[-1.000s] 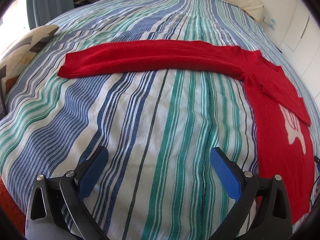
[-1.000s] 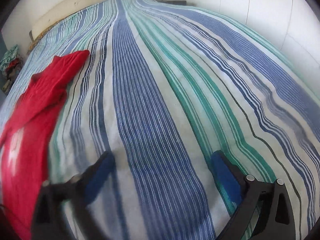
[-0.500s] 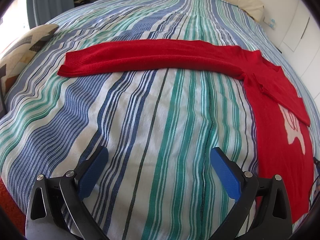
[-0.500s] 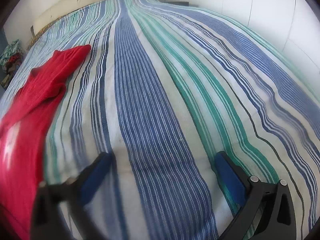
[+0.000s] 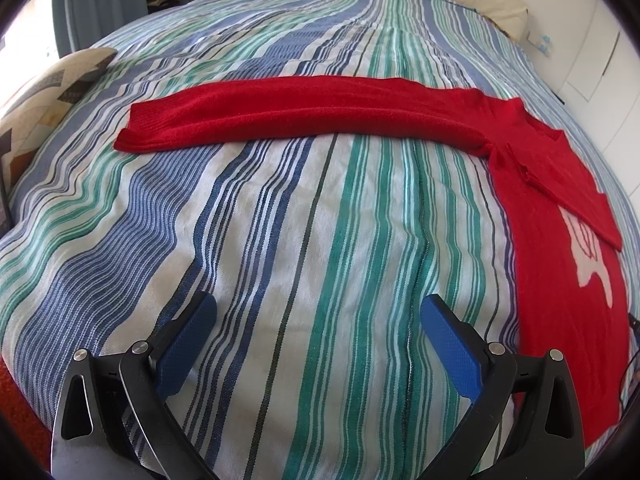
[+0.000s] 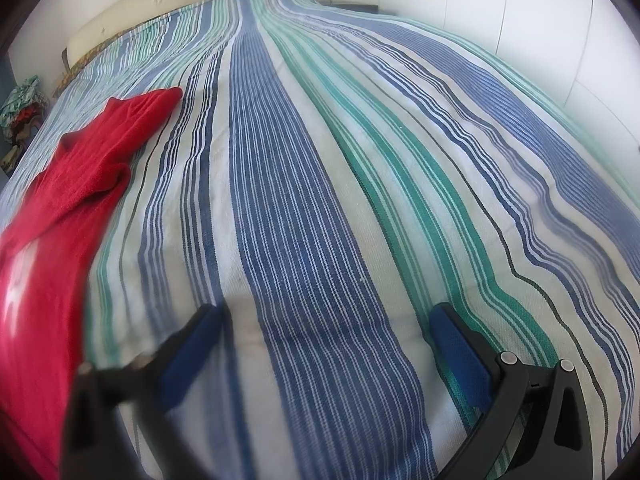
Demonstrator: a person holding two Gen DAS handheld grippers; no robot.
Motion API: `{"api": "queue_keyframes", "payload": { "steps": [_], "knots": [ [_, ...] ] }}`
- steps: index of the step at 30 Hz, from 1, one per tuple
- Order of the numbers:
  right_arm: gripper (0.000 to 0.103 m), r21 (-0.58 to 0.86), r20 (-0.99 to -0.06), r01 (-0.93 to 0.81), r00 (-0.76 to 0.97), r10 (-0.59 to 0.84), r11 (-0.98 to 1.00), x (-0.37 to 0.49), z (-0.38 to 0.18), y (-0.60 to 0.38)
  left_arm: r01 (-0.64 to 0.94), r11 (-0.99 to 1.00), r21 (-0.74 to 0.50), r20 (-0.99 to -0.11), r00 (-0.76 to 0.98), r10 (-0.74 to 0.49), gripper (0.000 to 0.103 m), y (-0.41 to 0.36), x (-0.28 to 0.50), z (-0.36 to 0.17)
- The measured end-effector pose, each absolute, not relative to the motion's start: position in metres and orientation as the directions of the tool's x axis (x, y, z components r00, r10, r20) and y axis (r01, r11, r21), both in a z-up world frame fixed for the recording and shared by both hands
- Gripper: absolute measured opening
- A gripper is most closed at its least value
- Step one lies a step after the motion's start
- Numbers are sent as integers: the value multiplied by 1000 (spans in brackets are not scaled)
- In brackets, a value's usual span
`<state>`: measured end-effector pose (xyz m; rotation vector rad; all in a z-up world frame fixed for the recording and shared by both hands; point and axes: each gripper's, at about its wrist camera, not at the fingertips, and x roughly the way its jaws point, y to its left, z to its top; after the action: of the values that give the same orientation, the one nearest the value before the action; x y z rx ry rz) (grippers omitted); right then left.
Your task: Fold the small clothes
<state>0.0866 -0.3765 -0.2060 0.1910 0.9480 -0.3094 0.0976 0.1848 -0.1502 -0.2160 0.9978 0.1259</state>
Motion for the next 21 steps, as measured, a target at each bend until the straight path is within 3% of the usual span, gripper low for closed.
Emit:
{"api": "queue_keyframes", "payload": {
  "steps": [21],
  "knots": [
    [103,22,-820,342,544,-178,939,87,-206,-376,-203,972,-119,-844,536,9,102,184,97,-150]
  ]
}}
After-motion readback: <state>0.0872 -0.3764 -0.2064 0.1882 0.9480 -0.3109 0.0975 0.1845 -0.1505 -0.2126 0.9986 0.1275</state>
